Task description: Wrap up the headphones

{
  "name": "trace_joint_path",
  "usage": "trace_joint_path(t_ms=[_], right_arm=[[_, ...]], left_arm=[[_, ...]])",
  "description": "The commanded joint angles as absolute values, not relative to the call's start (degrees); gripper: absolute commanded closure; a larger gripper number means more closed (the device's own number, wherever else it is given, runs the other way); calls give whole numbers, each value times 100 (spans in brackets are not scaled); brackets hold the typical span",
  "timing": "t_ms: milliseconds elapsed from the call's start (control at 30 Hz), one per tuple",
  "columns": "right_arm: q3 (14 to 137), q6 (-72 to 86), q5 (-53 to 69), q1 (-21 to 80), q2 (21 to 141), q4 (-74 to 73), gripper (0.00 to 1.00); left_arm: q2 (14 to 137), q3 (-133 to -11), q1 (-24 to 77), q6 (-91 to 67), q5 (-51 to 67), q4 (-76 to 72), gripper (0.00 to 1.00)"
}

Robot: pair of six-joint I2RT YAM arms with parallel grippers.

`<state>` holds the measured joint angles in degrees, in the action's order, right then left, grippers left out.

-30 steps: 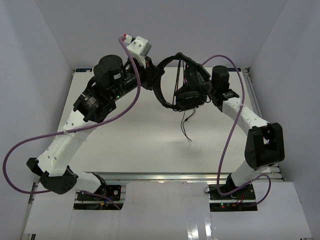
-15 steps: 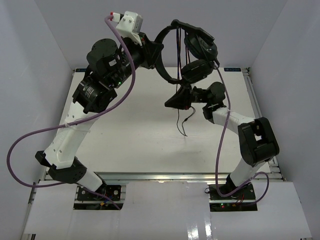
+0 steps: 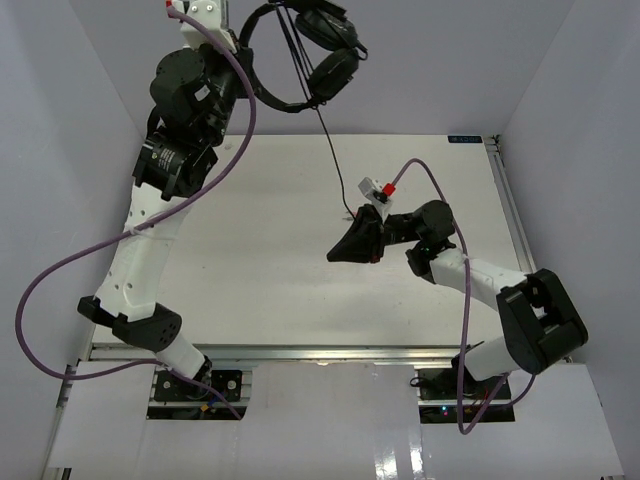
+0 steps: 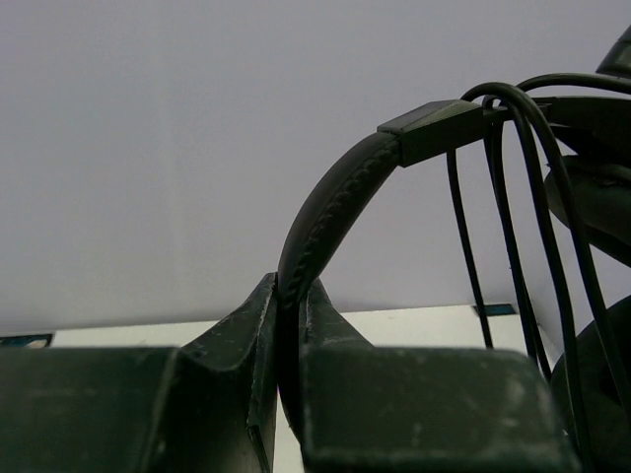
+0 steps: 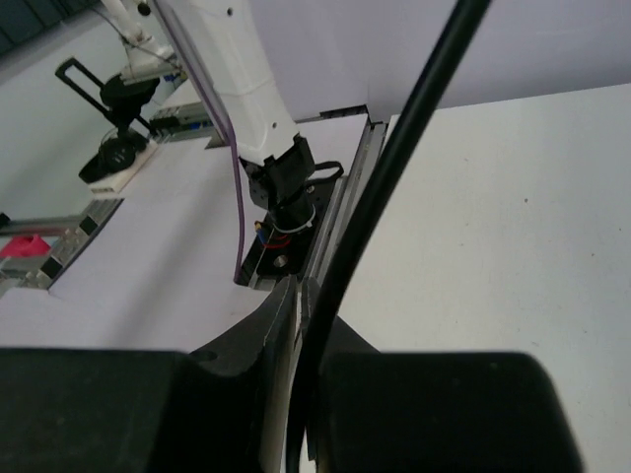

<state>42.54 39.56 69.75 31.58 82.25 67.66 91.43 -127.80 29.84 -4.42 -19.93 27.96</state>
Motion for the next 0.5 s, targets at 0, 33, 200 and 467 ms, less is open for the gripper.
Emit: trace_joint_path(t_ms=[0,33,200,467], right_arm=[[4060,2954,7261,3341,7721,6012,90],[4054,2665,7273,3353,7664,5650,90],[4598,370,7018,3603,7237,2106,92],[6633,-3317,4374,4146,6972,-2244,92]], left_arm=[[8923,-12419,2329,-774,-1942,2637,100],[8941,-12318,2228,-780,-1929,2637,100],[9102,-11896,1701,-986,-1695,2604,100],[9441,-10897,1321,-729,-1775,2533,100]])
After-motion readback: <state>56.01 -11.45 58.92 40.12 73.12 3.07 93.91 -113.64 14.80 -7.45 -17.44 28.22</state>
